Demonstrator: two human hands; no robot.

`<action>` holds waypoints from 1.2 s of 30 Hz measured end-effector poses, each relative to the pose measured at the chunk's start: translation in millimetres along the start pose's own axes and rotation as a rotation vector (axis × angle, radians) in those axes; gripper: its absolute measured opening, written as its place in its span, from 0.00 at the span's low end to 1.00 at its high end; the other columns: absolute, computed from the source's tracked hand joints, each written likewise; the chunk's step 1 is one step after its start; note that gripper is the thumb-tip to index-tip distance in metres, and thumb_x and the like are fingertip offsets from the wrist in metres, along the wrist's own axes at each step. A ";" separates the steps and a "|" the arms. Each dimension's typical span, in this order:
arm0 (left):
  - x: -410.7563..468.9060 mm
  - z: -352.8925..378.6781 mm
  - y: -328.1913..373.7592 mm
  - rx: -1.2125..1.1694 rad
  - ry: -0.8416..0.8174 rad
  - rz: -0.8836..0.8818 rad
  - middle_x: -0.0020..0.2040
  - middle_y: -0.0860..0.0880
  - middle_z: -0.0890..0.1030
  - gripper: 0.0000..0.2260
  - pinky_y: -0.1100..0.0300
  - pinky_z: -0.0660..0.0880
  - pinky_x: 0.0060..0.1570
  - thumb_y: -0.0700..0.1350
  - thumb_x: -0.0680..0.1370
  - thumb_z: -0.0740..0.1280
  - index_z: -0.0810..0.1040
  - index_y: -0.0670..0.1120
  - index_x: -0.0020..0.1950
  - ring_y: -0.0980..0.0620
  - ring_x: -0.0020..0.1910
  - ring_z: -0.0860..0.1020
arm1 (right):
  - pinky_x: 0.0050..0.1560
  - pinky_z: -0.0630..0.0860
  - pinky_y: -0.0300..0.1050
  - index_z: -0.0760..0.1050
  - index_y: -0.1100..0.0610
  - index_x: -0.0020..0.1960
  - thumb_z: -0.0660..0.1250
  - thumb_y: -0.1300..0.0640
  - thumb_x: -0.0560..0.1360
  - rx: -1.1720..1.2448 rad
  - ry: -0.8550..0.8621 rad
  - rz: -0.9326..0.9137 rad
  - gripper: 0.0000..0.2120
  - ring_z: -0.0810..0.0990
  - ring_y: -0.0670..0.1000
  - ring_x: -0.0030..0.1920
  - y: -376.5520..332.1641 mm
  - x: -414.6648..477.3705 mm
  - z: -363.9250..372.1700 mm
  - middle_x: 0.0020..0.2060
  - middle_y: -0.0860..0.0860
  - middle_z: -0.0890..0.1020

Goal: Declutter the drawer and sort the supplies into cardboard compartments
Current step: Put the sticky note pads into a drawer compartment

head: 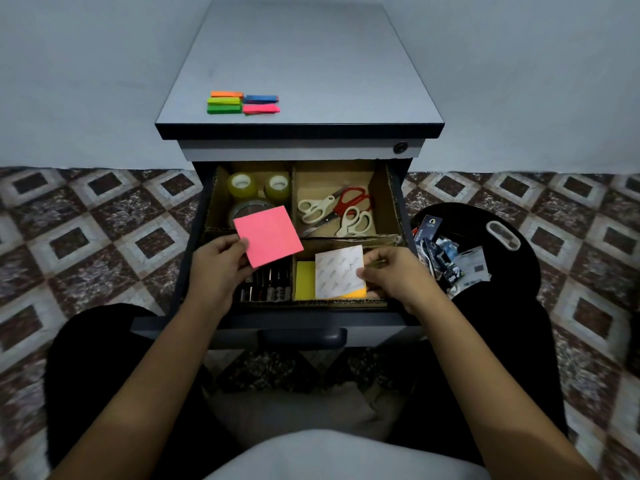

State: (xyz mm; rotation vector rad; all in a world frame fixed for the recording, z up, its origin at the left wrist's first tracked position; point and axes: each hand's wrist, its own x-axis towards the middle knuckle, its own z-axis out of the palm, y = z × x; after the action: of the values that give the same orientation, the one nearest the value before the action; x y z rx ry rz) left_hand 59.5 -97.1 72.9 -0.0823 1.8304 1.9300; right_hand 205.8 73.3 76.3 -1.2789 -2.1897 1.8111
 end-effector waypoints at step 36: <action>-1.7 -0.6 -5.5 -0.006 -0.023 0.025 0.44 0.48 0.79 0.06 0.60 0.76 0.41 0.37 0.80 0.61 0.74 0.40 0.55 0.53 0.43 0.78 | 0.47 0.80 0.48 0.77 0.52 0.34 0.66 0.62 0.74 -0.252 0.083 -0.062 0.11 0.82 0.52 0.38 8.6 14.6 22.5 0.35 0.54 0.83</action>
State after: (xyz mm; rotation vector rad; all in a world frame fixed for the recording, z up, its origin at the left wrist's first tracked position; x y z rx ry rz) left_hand 62.9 -98.2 68.4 -0.0394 1.8198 1.9453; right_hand 189.8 63.7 55.3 -1.2836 -2.4414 1.4694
